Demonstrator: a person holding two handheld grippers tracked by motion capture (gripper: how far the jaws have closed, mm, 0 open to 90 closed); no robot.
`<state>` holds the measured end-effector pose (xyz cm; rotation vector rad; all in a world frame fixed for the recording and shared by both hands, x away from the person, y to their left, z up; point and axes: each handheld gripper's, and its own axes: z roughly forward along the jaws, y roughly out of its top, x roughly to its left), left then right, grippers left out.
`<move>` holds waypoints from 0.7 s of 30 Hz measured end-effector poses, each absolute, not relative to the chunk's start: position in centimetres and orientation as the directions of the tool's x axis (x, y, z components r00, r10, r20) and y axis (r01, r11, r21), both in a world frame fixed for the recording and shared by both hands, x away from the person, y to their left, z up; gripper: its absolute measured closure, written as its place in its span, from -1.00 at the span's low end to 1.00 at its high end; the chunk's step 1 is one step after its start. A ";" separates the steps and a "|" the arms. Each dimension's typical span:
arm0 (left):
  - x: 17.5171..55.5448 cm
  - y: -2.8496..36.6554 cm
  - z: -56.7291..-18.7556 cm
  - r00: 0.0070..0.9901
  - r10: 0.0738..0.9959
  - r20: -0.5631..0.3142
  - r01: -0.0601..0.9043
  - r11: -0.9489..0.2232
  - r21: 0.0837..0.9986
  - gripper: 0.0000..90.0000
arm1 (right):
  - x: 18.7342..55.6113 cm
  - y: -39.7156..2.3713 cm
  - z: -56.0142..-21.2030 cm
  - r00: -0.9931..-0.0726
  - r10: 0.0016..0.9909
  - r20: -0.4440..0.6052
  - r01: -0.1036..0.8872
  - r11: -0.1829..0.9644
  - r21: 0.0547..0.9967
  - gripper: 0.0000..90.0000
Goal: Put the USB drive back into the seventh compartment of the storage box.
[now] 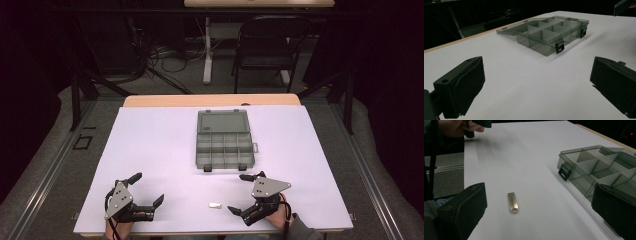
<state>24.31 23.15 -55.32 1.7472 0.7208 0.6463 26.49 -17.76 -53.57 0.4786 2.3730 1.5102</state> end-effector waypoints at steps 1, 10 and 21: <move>24.3 23.2 -55.3 0.668 0.741 0.073 0.152 -0.232 0.961 -1.00 | 26.5 -17.5 -53.5 -0.910 0.410 -0.060 0.120 0.400 0.908 -1.00; 24.3 23.2 -55.3 0.673 0.736 0.075 0.152 -0.237 0.959 -1.00 | 27.0 -16.4 -53.7 -0.927 0.372 -0.054 0.117 0.422 0.899 -1.00; 24.3 23.2 -55.3 0.673 0.736 0.076 0.151 -0.238 0.959 -1.00 | 27.9 -14.7 -54.1 -0.945 0.325 -0.032 0.127 0.455 0.881 -1.00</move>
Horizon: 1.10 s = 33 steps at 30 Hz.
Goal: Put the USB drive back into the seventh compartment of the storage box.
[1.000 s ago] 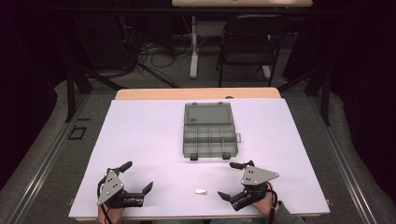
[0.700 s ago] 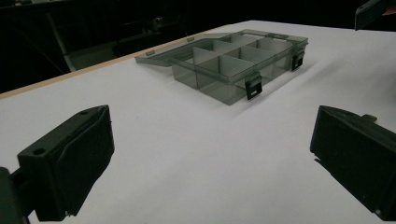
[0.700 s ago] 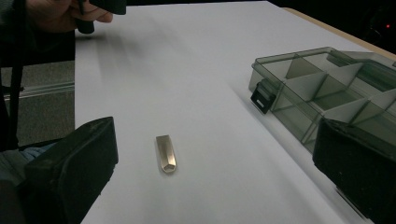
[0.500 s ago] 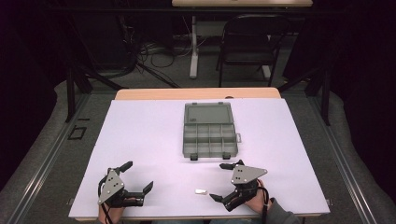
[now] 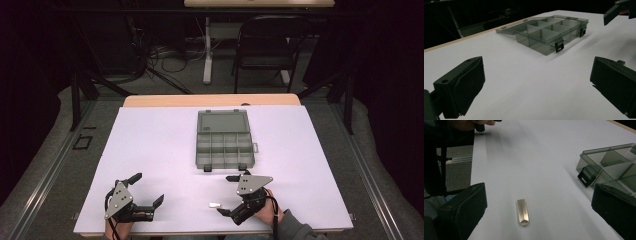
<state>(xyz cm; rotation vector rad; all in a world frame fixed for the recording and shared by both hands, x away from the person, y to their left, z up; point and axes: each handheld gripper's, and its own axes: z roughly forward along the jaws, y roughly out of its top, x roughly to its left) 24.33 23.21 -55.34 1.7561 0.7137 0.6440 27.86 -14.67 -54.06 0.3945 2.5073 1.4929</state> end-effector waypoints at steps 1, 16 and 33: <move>24.3 23.2 -55.3 0.673 0.735 0.076 0.152 -0.238 0.959 -1.00 | 27.9 -14.6 -54.1 -0.946 0.324 -0.030 0.129 0.459 0.879 -1.00; 24.4 23.2 -55.4 0.677 0.733 0.072 0.156 -0.237 0.959 -1.00 | 28.3 -12.8 -54.8 -0.964 0.266 -0.014 0.130 0.515 0.848 -1.00; 24.4 23.2 -55.4 0.680 0.729 0.072 0.158 -0.242 0.957 -1.00 | 28.2 -12.4 -55.5 -0.971 0.239 -0.015 0.127 0.566 0.814 -0.37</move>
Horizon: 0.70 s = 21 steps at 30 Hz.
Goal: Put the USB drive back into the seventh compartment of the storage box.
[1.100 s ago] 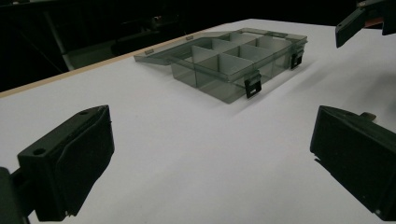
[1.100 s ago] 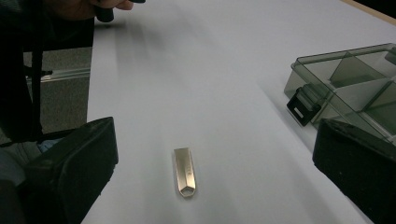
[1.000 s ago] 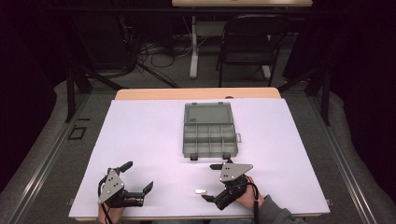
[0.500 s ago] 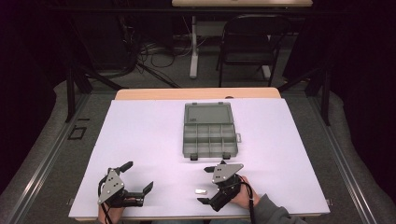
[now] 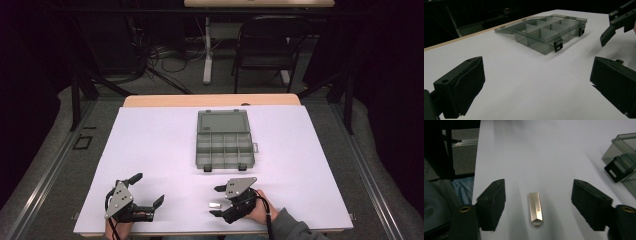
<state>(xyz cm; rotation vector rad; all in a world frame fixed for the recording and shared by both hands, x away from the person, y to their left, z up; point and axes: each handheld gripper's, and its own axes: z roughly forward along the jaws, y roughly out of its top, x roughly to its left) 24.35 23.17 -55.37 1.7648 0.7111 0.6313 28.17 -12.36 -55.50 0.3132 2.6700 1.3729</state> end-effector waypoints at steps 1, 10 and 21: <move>24.4 23.2 -55.4 0.681 0.729 0.073 0.159 -0.244 0.957 -1.00 | 28.2 -12.3 -55.6 -0.971 0.239 -0.010 0.131 0.569 0.812 -0.27; 24.4 23.1 -55.4 0.683 0.727 0.074 0.157 -0.244 0.957 -1.00 | 28.3 -12.3 -56.2 -0.973 0.231 0.002 0.144 0.601 0.786 0.29; 24.4 23.1 -55.4 0.685 0.724 0.073 0.157 -0.246 0.956 -1.00 | 28.4 -12.0 -56.6 -0.979 0.204 -0.010 0.125 0.638 0.759 0.62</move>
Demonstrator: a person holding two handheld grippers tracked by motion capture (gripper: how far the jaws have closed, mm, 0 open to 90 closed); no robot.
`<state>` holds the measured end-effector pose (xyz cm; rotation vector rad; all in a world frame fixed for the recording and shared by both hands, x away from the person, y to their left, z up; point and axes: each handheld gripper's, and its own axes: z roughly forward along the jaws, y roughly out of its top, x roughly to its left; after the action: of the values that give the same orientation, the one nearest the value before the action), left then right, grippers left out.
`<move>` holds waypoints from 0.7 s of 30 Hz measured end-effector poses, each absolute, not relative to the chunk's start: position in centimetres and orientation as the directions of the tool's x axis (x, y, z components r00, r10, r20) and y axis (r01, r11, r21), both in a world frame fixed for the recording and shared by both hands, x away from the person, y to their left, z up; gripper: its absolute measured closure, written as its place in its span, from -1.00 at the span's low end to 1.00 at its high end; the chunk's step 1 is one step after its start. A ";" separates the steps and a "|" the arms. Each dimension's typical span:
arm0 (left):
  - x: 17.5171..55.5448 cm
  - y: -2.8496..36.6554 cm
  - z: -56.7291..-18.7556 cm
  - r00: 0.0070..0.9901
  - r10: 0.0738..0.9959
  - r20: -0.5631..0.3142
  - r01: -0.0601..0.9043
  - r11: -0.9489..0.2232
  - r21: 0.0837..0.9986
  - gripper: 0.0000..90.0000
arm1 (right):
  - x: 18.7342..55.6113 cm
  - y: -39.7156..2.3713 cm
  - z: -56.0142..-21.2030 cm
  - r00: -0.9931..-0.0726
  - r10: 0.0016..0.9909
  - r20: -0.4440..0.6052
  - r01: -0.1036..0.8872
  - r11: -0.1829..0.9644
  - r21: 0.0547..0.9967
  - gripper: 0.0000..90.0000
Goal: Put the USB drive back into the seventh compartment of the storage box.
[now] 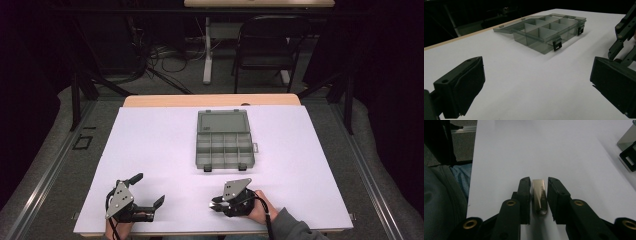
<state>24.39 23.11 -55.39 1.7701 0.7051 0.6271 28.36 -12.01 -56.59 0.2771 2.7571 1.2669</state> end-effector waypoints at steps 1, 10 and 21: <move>24.4 23.1 -55.4 0.685 0.724 0.074 0.158 -0.247 0.956 -1.00 | 28.4 -12.0 -56.6 -0.979 0.204 -0.010 0.125 0.638 0.759 0.62; 24.4 23.1 -55.4 0.686 0.723 0.074 0.157 -0.248 0.956 -1.00 | 28.3 -12.0 -56.6 -0.979 0.201 -0.018 0.117 0.641 0.759 0.75; 24.4 23.1 -55.4 0.687 0.723 0.072 0.158 -0.246 0.956 -1.00 | 28.4 -12.3 -56.2 -0.975 0.222 0.000 0.141 0.621 0.771 0.76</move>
<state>24.40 23.08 -55.40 1.7705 0.7046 0.6250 28.44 -12.26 -56.24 0.3076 2.7416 1.2921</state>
